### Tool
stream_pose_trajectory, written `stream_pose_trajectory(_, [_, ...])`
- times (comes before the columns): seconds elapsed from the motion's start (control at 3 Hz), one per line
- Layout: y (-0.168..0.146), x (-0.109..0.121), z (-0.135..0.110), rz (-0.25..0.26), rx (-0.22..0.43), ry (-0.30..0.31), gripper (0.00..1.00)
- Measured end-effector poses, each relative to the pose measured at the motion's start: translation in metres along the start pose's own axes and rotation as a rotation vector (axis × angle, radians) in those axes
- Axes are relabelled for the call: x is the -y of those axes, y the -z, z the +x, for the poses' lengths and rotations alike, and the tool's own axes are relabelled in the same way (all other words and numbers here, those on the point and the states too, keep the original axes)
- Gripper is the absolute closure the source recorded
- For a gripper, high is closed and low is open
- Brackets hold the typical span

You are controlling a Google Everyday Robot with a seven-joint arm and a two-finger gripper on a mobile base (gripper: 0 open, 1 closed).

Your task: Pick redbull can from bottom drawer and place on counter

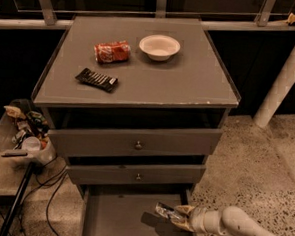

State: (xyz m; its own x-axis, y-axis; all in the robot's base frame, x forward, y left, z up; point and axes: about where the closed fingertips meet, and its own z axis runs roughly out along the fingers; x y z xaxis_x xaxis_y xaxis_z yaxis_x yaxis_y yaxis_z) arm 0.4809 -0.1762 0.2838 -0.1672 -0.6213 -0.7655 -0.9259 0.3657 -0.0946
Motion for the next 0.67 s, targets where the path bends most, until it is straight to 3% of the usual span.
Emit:
stream_pose_trajectory(0.33, [0.041,0.016,-0.03,0.021,-0.072,0.045,1.0])
stream_pose_trajectory(0.67, [0.085,0.036,-0.062,0.047,-0.103,0.075,1.0])
